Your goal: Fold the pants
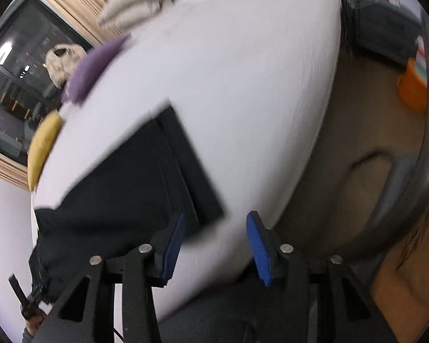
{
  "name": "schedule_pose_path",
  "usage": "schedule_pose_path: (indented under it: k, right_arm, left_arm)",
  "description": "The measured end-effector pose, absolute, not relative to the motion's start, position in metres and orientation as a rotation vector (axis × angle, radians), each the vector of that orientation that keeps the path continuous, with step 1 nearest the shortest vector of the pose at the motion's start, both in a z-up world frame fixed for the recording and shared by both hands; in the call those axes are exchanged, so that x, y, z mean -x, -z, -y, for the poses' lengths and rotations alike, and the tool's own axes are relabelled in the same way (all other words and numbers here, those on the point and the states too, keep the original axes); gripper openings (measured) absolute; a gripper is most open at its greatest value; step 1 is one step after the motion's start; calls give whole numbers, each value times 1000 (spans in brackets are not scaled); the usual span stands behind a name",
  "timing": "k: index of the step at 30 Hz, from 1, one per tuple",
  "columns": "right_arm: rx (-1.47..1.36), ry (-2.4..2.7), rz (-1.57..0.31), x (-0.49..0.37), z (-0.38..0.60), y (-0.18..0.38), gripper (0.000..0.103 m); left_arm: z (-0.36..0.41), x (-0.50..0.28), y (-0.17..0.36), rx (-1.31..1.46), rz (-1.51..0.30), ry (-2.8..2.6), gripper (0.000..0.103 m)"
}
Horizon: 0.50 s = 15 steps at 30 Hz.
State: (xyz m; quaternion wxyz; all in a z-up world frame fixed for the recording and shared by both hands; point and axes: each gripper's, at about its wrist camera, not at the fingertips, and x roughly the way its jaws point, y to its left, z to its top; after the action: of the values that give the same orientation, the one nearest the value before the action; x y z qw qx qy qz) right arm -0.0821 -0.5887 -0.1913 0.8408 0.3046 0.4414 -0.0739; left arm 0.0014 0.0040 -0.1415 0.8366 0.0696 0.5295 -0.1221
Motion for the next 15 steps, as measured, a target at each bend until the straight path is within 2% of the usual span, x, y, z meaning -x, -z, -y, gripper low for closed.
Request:
schedule_pose_path:
  k: [4, 9, 15]
  right_arm:
    - [-535, -10, -892, 25, 577, 175, 48]
    - [-459, -24, -971, -37, 569, 199, 48]
    - [-433, 42, -1074, -60, 577, 233, 49]
  left_arm:
    - [-4, -2, 141, -136, -1118, 259, 25]
    - [-8, -3, 141, -130, -1120, 263, 25]
    - [-11, -5, 142, -129, -1120, 275, 25]
